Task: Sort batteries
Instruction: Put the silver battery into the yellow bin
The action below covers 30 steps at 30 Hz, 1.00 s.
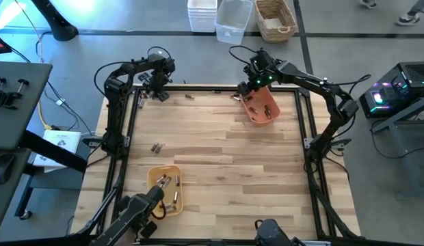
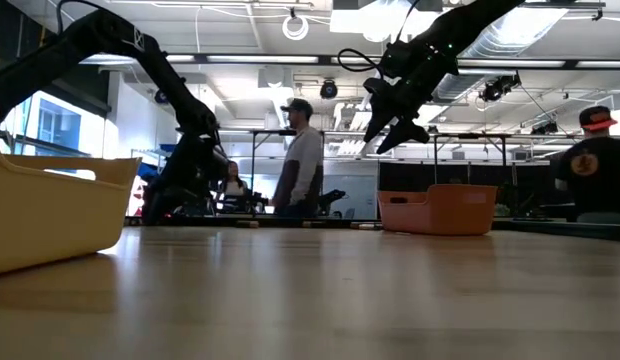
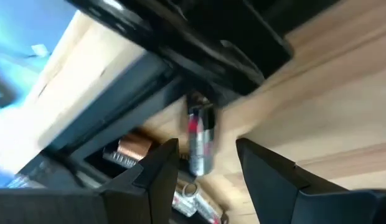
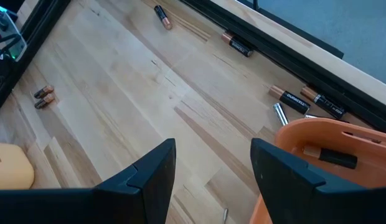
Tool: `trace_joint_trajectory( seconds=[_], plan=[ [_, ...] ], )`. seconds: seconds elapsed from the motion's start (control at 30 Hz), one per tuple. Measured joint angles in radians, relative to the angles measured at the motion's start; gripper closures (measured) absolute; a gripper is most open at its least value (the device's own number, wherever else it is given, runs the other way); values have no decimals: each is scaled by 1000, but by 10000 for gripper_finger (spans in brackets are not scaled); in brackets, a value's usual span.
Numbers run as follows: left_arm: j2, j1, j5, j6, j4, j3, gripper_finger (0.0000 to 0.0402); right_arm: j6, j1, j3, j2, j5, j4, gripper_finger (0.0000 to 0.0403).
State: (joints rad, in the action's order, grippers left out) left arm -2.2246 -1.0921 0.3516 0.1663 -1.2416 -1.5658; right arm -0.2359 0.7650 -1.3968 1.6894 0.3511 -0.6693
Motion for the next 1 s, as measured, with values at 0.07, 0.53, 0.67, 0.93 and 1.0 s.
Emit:
trace_joint_trajectory(
  seconds=[0.07,0.53,0.67,0.93,1.0],
  plan=[
    [0,8,43,-23,13,9,234,-7,0,0,0,0,0,201],
    [2,20,-2,-23,12,11,373,-26,0,0,0,0,0,201],
    [33,16,-14,-21,1,15,373,-25,0,0,0,0,0,201],
    [143,14,-97,-25,-49,16,373,16,0,0,0,0,1,201],
    [176,18,-122,-32,-58,16,373,19,0,0,0,0,1,201]
  ],
)
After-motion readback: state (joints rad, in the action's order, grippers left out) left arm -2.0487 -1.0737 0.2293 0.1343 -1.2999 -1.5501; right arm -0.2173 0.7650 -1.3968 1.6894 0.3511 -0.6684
